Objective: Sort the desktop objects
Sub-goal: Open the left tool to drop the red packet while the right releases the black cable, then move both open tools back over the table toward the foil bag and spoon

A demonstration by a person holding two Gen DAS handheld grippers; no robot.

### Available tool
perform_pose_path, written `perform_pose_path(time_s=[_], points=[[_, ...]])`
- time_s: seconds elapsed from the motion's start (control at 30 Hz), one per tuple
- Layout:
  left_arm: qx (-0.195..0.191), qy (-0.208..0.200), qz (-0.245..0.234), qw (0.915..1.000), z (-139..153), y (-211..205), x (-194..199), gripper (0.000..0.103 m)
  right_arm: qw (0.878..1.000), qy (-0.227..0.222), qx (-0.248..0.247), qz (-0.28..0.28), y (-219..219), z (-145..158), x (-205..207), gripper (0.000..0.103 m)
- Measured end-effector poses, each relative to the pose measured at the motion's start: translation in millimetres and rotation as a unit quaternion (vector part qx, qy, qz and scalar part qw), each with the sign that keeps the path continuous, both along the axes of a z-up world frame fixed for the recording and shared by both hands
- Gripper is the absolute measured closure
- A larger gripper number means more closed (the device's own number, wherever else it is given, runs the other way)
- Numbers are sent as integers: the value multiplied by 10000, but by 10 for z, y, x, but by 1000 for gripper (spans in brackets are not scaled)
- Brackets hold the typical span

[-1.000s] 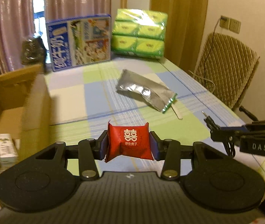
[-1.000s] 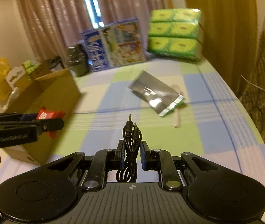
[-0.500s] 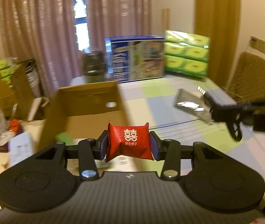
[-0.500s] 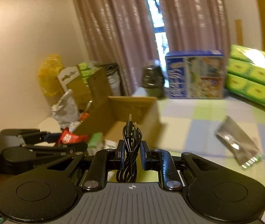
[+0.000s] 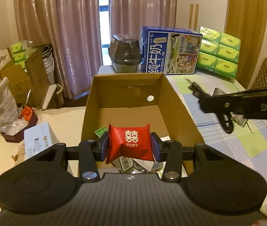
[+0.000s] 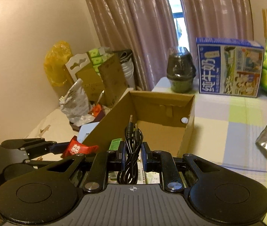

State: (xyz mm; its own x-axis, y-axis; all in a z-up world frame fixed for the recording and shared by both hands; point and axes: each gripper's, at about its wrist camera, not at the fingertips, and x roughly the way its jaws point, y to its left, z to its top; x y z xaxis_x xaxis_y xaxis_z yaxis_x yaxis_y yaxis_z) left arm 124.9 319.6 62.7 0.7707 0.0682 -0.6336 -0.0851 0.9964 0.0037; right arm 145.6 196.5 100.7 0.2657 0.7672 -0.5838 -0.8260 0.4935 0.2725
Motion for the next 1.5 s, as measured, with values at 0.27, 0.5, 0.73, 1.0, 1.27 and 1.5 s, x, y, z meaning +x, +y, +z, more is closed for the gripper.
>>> perform_pose_path(time_s=[0.27,0.5,0.73,1.0,1.27,1.5], points=[[85,95,-177,9998,-232,-2,204,41,9997,187,-93,-90,139,-226,233,89],[65,83,-14,9999,-291,91,159,41,9991,348,203,-126,121,-273,293,57],[92,35,91,9999,-247,91,57,35,9989,277,306,-230,-68,-155,248,46],[84,-5,209,9997,-131,-49,-98,22,9989,156,298,-326,-506,-18,167,36],[70,-67,97,9999,20,-326,-255,11,9981,22,255,-555,-1049,93,163,21],[34,-157,-65,9999,103,-642,-291,4,9964,-149,232,-802,-1543,176,195,12]])
